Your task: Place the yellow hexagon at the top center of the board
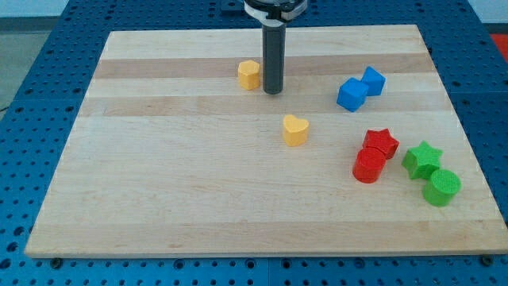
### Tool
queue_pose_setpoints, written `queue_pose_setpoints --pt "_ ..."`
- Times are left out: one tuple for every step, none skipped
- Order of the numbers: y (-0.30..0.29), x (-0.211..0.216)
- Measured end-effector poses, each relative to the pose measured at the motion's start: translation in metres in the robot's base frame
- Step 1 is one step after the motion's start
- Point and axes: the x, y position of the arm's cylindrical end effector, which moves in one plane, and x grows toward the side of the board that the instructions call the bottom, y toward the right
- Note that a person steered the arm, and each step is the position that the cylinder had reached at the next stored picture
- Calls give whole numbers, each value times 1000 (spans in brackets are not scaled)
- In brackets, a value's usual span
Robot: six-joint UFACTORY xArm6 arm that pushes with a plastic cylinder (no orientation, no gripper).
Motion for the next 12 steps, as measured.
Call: queue_pose_setpoints --pt "-4 10" --pt "-13 27" --pt "-32 18" --pt "-32 18" --pt "-33 15" --pt "-40 3" --pt "-40 -13" --pt "-43 -21" --pt "-76 -16" --pt "-79 -16" --pt "-55 -43" --pt "-28 -62"
